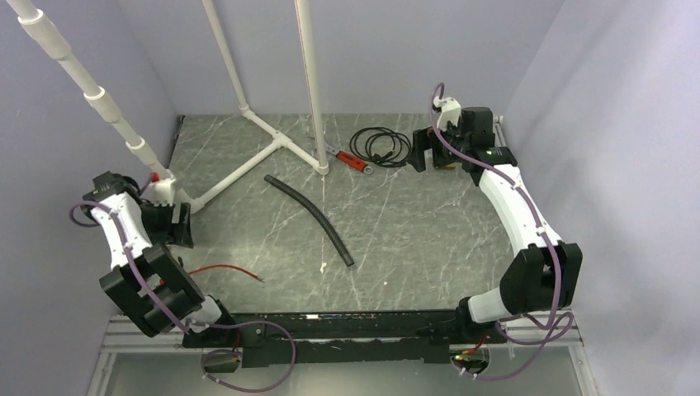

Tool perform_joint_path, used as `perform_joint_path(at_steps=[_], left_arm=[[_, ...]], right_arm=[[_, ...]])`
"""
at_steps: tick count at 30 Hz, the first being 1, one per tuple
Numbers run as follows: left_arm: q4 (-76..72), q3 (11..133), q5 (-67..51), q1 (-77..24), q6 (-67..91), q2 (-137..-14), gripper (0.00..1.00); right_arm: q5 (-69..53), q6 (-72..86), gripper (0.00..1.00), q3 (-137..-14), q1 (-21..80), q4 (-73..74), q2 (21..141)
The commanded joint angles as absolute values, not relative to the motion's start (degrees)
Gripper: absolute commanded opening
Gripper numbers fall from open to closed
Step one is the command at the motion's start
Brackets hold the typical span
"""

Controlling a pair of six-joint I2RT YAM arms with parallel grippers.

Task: Lock with the key
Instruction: Pick up the lock from the corner of the board.

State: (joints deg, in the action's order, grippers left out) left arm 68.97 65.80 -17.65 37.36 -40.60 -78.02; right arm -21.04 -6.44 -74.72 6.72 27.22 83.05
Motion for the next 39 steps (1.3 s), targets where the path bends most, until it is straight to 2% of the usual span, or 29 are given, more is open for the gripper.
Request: perform_joint_path(at_steps=[1, 7, 14, 23, 33, 39], left_arm=[[56.14, 63.79, -13.77, 41.06, -28.72, -78.65, 0.84], [46.51, 59.22, -7.07, 41.63, -18.51, -79.66, 0.75], [41.04, 55.49, -3.75, 43.92, -14.98, -82.29, 0.71], [37.38, 52.94, -3.56, 45.69, -13.63, -85.42, 0.75], [34.79, 52.14, -4.98, 45.79, -12.67, -89.32, 0.74], [32.72, 51.86, -5.11, 45.8, -12.74, -90.58, 0.79]], right_arm=[[-22.05, -6.43, 1.0, -73.78, 6.93, 26.31, 79.16], [-21.65, -6.27, 1.0, -73.39, 6.93, 26.37, 78.36], [-21.28, -6.24, 1.0, -73.15, 6.9, 26.28, 78.2], [-21.28, -5.98, 1.0, -72.81, 6.94, 26.19, 78.19], [-21.48, -6.07, 1.0, -73.21, 6.93, 26.28, 78.15], [-21.68, -6.07, 1.0, -73.37, 6.94, 26.15, 78.14]])
